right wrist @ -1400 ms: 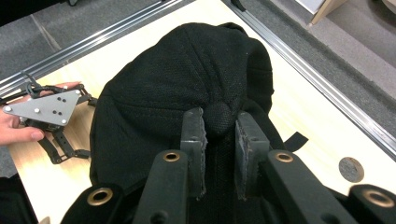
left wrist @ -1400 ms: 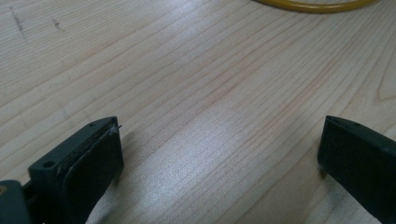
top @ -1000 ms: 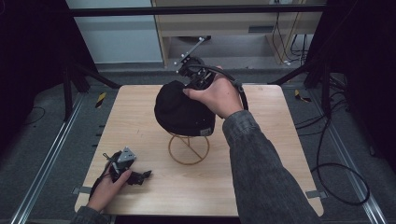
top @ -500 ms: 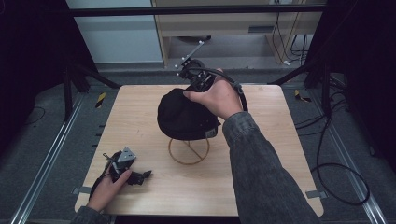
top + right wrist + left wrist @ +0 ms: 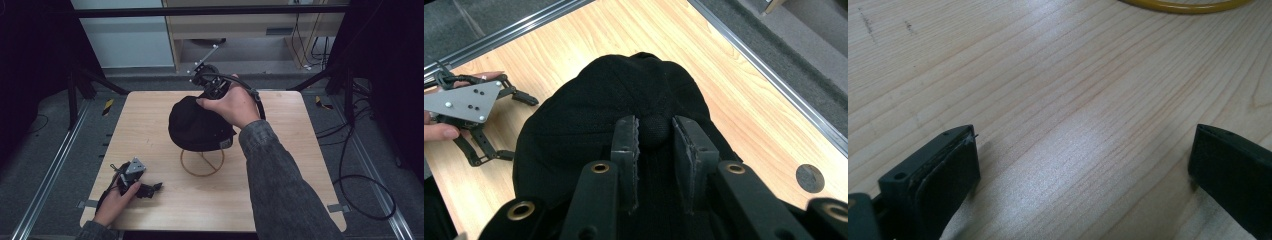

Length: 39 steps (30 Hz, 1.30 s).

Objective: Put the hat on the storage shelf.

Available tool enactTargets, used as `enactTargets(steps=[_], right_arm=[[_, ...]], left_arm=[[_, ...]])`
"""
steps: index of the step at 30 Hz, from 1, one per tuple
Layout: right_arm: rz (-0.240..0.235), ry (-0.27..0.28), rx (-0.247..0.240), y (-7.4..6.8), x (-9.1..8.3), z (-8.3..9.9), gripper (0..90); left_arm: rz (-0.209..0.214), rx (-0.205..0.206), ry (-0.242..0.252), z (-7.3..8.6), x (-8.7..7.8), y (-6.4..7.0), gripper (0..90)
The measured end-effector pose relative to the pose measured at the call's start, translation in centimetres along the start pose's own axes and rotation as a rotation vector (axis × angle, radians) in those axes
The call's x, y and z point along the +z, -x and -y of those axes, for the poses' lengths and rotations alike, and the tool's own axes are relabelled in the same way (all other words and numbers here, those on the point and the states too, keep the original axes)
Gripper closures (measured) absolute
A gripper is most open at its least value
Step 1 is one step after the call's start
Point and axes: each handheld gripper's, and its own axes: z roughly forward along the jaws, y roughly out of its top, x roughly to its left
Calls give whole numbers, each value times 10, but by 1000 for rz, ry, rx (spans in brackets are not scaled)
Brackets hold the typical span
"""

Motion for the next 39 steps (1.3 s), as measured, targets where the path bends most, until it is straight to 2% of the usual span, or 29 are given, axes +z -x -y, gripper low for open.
enactTargets(steps=[5,14,20,26,31,39], right_arm=[[-2,4,-3,-1,-3,1,699],[22,58,12,-2,-18,14,370],[38,105,31,1,-28,28,243],[55,157,77,9,-42,42,173],[91,203,91,16,-55,52,131],[124,215,99,24,-63,70,87]], left_arm=[[0,1,-1,0,0,0,0],[-1,2,-1,0,0,0,0],[-1,2,-1,0,0,0,0],[-1,2,-1,0,0,0,0],[-1,2,-1,0,0,0,0],[-1,2,-1,0,0,0,0]])
